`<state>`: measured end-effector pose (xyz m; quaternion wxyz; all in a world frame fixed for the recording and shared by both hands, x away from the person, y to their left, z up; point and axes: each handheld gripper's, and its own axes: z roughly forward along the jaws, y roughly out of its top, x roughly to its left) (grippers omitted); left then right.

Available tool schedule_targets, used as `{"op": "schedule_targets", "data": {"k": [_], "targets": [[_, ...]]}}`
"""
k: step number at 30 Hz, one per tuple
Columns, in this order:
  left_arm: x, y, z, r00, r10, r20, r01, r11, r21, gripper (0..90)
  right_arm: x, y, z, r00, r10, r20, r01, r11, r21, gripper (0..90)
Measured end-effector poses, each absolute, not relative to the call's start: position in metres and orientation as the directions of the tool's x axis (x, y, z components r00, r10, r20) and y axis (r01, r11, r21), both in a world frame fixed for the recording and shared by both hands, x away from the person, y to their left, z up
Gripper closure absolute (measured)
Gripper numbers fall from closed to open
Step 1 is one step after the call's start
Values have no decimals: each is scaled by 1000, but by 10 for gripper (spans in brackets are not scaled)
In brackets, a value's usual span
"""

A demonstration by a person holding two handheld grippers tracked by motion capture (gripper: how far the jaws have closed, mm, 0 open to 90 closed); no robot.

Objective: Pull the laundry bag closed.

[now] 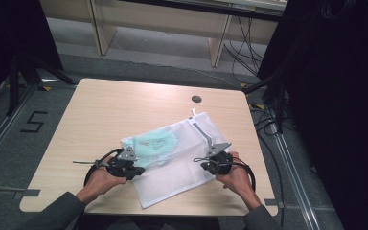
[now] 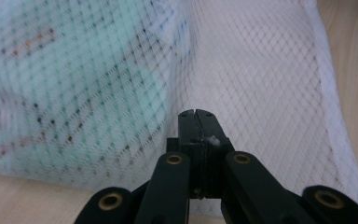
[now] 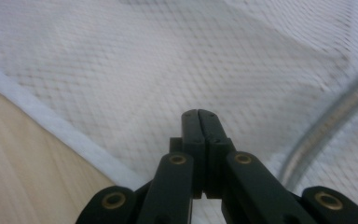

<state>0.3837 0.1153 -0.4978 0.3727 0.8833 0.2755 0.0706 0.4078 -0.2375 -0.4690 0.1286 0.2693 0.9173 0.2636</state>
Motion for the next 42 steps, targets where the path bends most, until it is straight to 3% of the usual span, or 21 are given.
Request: {"op": "schedule_targets", "data": {"k": [12, 27, 32, 42], "targets": [[401, 134, -507, 802, 592, -86, 492, -570, 658, 895, 411, -241, -485, -847, 528, -59, 449, 771, 451, 900], [421, 166, -505, 756, 650, -84, 545, -552, 631, 894, 387, -199, -487, -922, 386, -32, 331, 827, 454, 900], [424, 175, -502, 764, 645, -21, 521, -596, 612, 893, 381, -187, -487, -935, 355, -16, 308, 832, 462, 900], [428, 189, -500, 745, 667, -10, 544, -600, 586, 892, 374, -166, -488, -950, 312, -8, 273, 844, 462, 900]]}}
